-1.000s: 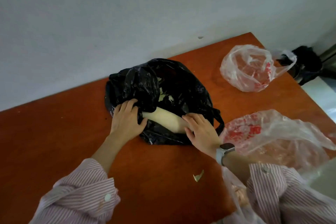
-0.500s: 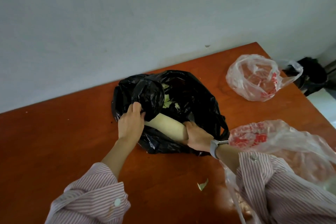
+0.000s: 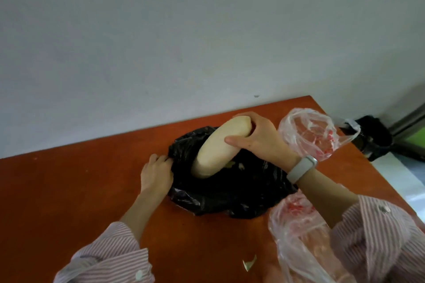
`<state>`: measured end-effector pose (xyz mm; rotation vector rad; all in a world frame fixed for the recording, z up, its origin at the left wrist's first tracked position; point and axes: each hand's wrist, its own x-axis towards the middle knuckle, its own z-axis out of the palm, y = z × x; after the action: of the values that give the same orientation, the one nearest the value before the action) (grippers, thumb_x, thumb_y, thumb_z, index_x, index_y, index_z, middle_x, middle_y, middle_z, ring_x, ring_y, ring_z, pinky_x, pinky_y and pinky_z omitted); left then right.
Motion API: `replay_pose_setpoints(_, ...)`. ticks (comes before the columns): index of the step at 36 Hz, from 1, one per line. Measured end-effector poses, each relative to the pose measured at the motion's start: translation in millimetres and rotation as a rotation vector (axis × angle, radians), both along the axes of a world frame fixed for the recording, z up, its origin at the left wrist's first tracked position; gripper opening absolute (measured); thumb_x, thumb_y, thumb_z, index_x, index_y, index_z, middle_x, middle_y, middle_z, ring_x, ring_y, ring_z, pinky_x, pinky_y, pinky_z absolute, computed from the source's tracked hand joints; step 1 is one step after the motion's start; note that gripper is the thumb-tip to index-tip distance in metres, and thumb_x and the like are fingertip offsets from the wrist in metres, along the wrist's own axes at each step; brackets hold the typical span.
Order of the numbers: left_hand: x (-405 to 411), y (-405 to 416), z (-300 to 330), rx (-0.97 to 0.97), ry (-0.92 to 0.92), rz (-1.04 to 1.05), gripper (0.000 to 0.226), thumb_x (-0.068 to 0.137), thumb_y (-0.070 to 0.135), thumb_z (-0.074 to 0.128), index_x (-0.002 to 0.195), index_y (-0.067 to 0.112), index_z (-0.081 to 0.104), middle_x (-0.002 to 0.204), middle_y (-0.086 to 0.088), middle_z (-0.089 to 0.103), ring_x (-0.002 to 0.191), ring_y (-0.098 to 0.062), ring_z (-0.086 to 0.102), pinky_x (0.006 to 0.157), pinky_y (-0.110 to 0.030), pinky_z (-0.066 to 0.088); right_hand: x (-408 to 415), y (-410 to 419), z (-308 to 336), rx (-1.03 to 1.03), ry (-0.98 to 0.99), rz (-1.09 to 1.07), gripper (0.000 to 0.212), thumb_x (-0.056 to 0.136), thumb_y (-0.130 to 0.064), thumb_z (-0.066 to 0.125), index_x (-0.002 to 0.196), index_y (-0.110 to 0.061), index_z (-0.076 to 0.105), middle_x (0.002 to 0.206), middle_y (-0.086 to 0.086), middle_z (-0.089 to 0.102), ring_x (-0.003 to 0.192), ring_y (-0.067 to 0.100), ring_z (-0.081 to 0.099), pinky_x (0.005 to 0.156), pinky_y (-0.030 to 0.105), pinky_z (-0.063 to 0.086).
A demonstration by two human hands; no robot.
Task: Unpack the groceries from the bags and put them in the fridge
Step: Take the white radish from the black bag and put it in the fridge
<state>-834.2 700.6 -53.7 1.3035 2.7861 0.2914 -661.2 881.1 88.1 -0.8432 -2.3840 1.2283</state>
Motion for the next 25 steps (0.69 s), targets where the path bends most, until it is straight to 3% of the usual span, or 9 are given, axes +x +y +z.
replay_pose_setpoints(2,0,-1,5,0.012,-0.095,0.012,0.030,0.085,0.012,0.052,0.113,0.014,0.063,0.118,0.000,0.061,0.118,-0.025,0.043,0.085,-0.037,0.039,-3,-3,12,0.080,-0.003,-0.001,0.058,0.066,-0.041,0.078,0.116,-0.022,0.056,0.106,-0.009,0.063,0.098,0.009,0.058,0.082,0.025,0.047)
replay_pose_setpoints(5,7,-5,22,0.281,-0.322,0.086,0.034,0.085,0.017,0.055,0.118,0.020,0.060,0.124,0.000,0.059,0.122,-0.022,0.044,0.099,-0.041,0.040,-4,-8,28,0.142,0.021,-0.018,0.059,0.069,-0.042,0.076,0.119,-0.019,0.054,0.105,-0.007,0.063,0.097,0.011,0.059,0.081,0.026,0.048)
replay_pose_setpoints(7,14,-5,41,0.471,-0.403,0.139,0.033,0.084,0.013,0.057,0.117,0.017,0.060,0.123,-0.003,0.058,0.119,-0.022,0.049,0.100,-0.039,0.040,-3,-11,39,0.179,0.070,-0.056,0.056,0.071,-0.040,0.074,0.119,-0.017,0.054,0.101,-0.007,0.062,0.094,0.013,0.060,0.080,0.028,0.050)
replay_pose_setpoints(11,38,4,91,0.757,-0.384,0.116,0.031,0.085,0.017,0.061,0.116,0.016,0.058,0.120,-0.001,0.055,0.113,-0.019,0.052,0.093,-0.025,0.036,7,-16,69,0.227,0.182,-0.160,0.041,0.077,-0.035,0.071,0.110,-0.017,0.056,0.091,-0.009,0.060,0.085,0.011,0.059,0.074,0.026,0.050)
replay_pose_setpoints(13,54,13,115,0.771,-0.444,-0.003,0.044,0.086,0.032,0.061,0.127,0.023,0.050,0.129,0.004,0.049,0.119,-0.013,0.047,0.096,-0.027,0.037,13,-16,85,0.224,0.269,-0.223,0.022,0.078,-0.032,0.070,0.091,-0.024,0.054,0.080,-0.013,0.058,0.076,0.002,0.058,0.065,0.021,0.047)
replay_pose_setpoints(16,76,30,147,0.683,-0.588,-0.230,0.083,0.072,0.063,0.062,0.141,0.037,0.024,0.145,0.014,0.031,0.129,-0.007,0.036,0.101,-0.033,0.037,26,-13,106,0.227,0.411,-0.365,0.022,0.079,-0.029,0.070,0.075,-0.024,0.049,0.067,-0.013,0.051,0.056,-0.008,0.049,0.050,0.009,0.037)
replay_pose_setpoints(19,90,48,167,0.573,-0.408,-0.355,0.108,0.064,0.062,0.071,0.144,0.042,0.002,0.152,0.010,0.021,0.135,-0.012,0.029,0.106,-0.038,0.034,46,-12,129,0.138,0.583,-0.496,0.027,0.078,-0.033,0.069,0.070,-0.017,0.049,0.063,-0.006,0.047,0.054,0.000,0.043,0.051,0.016,0.037)
replay_pose_setpoints(21,98,57,179,0.602,-0.331,-0.369,0.108,0.064,0.056,0.074,0.145,0.041,0.004,0.149,0.006,0.028,0.130,-0.014,0.034,0.101,-0.035,0.036,64,-13,141,0.058,0.684,-0.532,0.028,0.077,-0.037,0.067,0.068,-0.016,0.050,0.060,-0.007,0.046,0.056,0.006,0.043,0.054,0.024,0.037)
replay_pose_setpoints(25,122,72,201,0.694,-0.381,-0.416,0.091,0.059,0.048,0.078,0.135,0.038,0.028,0.131,0.009,0.044,0.114,-0.010,0.048,0.088,-0.032,0.045,112,-15,163,-0.125,0.796,-0.407,0.031,0.076,-0.042,0.066,0.073,-0.014,0.053,0.067,0.002,0.046,0.065,0.016,0.043,0.063,0.032,0.037)
